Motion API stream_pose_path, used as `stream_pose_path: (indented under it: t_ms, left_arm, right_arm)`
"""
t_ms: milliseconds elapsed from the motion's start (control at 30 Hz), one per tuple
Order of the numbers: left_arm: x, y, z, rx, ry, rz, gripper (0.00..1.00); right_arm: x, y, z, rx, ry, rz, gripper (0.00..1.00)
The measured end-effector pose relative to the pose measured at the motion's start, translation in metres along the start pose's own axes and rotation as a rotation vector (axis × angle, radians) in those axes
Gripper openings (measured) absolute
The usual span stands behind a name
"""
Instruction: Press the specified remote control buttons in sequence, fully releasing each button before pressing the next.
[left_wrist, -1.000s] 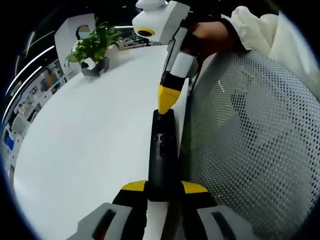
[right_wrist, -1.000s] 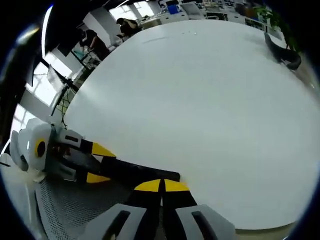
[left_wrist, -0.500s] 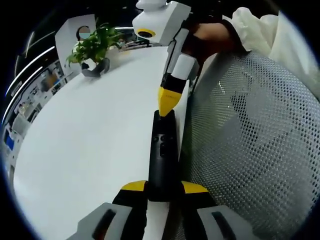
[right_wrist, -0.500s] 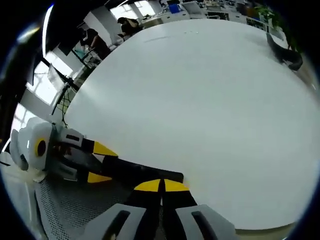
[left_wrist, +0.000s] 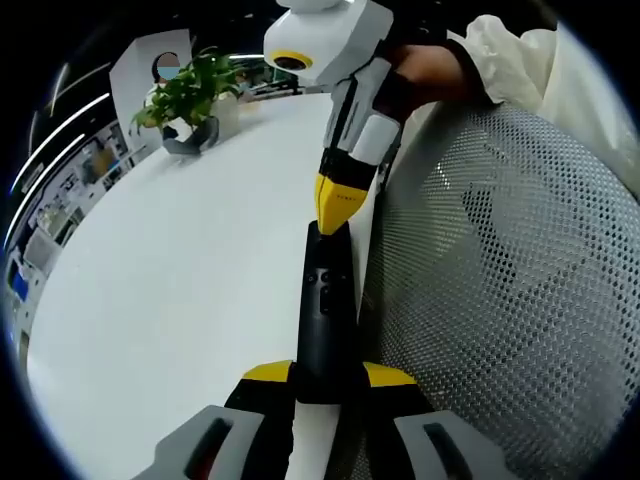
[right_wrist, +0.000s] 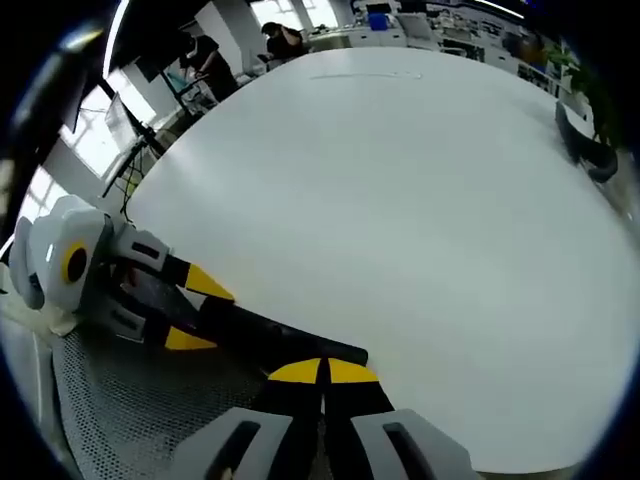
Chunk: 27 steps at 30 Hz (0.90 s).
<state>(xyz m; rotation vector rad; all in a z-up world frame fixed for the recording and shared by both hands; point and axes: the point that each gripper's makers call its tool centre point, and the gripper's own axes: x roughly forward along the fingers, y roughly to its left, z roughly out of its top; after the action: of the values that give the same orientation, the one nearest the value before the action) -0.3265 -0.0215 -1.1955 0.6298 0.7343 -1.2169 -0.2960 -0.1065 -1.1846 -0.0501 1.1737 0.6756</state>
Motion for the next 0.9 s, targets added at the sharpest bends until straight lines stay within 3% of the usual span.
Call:
stream_pose_path:
  t_ms: [167,267,333,433,900]
  left_arm:
    - [0.000,0.000,0.000,0.003,-0.001,0.000,0.24]
    - [0.000,0.000,0.000,0.002,-0.001,0.001,0.24]
    - [0.000,0.000,0.000,-0.005,-0.004,0.002,0.24]
    - [0.000,0.000,0.000,-0.002,-0.002,0.003,0.24]
    - [0.001,-0.004,0.002,0.006,-0.008,-0.014,0.24]
  right_arm:
    - [-0.002,0.000,0.001,0.144,-0.013,0.065,0.00]
    - [-0.002,0.000,0.001,0.148,-0.017,0.076,0.00]
    - [-0.001,0.012,-0.002,0.155,0.007,0.130,0.00]
    - [0.001,0.011,-0.004,0.099,0.022,0.104,0.00]
    - [0.001,0.012,0.000,0.089,0.002,0.113,0.00]
